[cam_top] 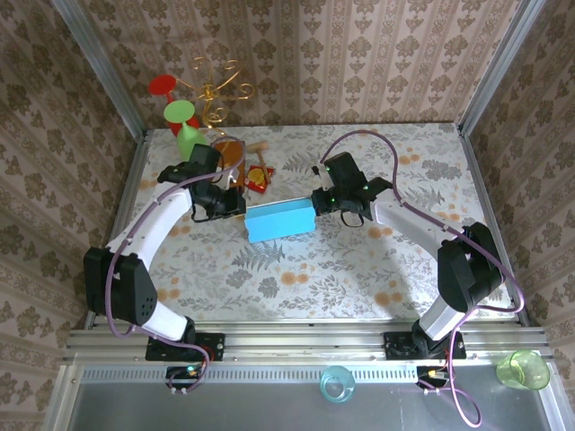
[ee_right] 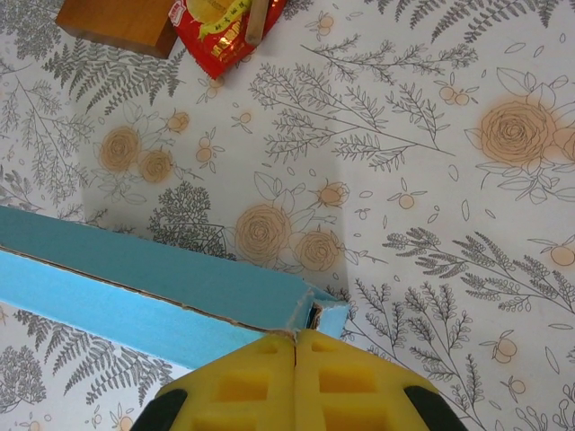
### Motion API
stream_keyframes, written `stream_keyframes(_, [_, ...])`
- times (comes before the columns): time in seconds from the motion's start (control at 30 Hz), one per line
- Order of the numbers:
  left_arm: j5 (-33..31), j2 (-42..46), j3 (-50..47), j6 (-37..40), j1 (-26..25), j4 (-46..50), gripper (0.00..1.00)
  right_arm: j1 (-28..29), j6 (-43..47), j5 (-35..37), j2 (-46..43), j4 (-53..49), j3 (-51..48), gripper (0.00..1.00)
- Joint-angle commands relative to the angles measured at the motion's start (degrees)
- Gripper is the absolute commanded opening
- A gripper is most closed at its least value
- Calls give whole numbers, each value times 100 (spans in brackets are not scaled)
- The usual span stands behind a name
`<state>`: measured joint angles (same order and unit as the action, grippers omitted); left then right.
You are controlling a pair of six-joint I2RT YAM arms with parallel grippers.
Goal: Fold the paper box
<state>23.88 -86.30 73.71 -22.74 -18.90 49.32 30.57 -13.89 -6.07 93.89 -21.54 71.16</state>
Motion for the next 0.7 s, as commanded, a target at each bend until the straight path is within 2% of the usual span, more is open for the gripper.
stream_keyframes(0.0, [339, -86, 181, -68, 38, 141, 0, 11, 9, -228, 143, -380, 123, 0])
stream_keyframes(0.67, [418, 112, -570, 56, 80, -234, 0, 11, 79, -255, 159, -409, 74, 0])
